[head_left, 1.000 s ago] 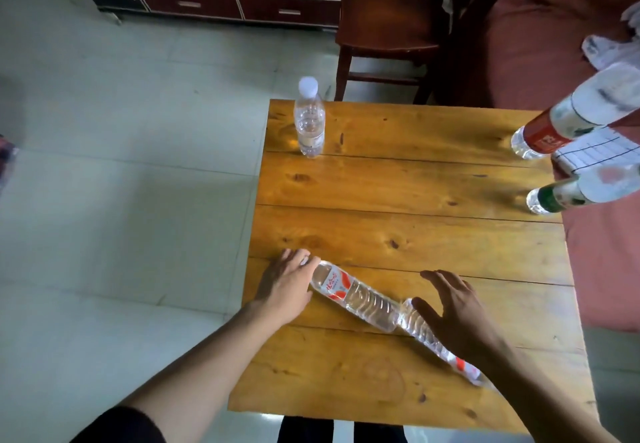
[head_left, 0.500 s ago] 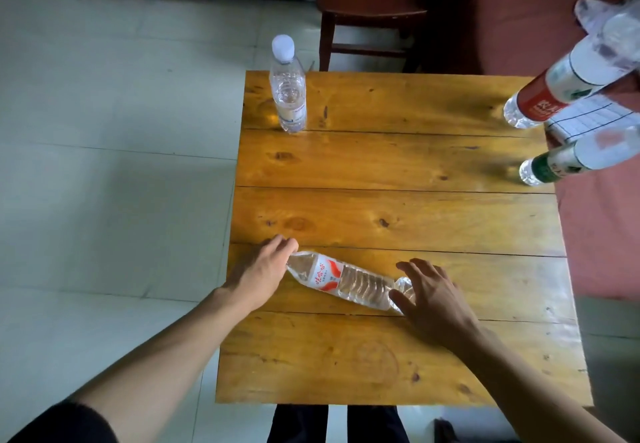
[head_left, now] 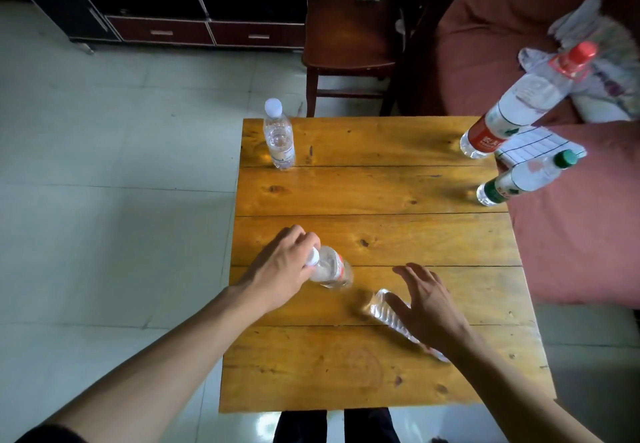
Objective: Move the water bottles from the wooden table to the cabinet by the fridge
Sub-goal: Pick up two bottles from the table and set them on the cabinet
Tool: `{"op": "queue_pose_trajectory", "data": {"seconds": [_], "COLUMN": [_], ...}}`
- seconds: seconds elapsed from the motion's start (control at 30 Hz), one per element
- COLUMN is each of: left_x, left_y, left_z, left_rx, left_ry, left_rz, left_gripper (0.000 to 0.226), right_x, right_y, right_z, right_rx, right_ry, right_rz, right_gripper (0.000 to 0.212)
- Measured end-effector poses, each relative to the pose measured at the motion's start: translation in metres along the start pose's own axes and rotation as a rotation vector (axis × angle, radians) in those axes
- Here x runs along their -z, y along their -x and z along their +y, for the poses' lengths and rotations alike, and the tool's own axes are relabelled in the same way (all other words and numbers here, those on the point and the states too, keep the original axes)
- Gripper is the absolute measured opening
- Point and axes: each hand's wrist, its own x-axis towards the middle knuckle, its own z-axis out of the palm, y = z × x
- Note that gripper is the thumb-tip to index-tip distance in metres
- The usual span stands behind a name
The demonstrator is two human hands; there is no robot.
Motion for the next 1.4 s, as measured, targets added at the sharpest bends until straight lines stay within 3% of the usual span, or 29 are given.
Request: {"op": "queue_pose_trajectory", "data": {"seconds": [0.2, 0.33, 0.5, 0.7, 1.0, 1.2, 1.4], "left_x": [0.001, 0.005, 0.008, 0.012, 0.034, 0.0, -0.061], "left_y": [-0.011, -0.017, -0.014, -0.008, -0.027, -0.032, -0.033], "left_z": [0.009, 0.004, -0.003, -0.002, 0.044, 0.079, 0.111], "left_rx": [-0.008, 0.089, 0.162, 0.123, -0.08, -0.167, -0.204], "left_ry": [-0.018, 0.009, 0.005, -0.099, -0.2, -0.194, -0.204], "left_rz": [0.055, 0.14, 0.129, 0.08, 0.167, 0.039, -0.219], "left_gripper": [0.036, 0.032, 0.037, 0.063, 0.052, 0.048, 0.051], "right_x": [0.011, 0.01, 0.012, 0.017, 0.029, 0.02, -0.012], "right_y": [0.009, 0.01, 0.014, 0.013, 0.029, 0.056, 0.087], "right_z": [0.018, 0.031, 0.029, 0.026, 0.033, 0.056, 0.102], "right_rx": [-0.02, -0.041, -0.044, -0.051, -0.086, -0.173, -0.319], "right_ry": [0.009, 0.01, -0.009, -0.006, -0.055, -0.109, -0.163], "right_rz": [0.032, 0.041, 0.036, 0.027, 0.092, 0.136, 0.1], "right_gripper": [0.067, 0.081, 0.063, 0.065, 0.063, 0.061, 0.062]}}
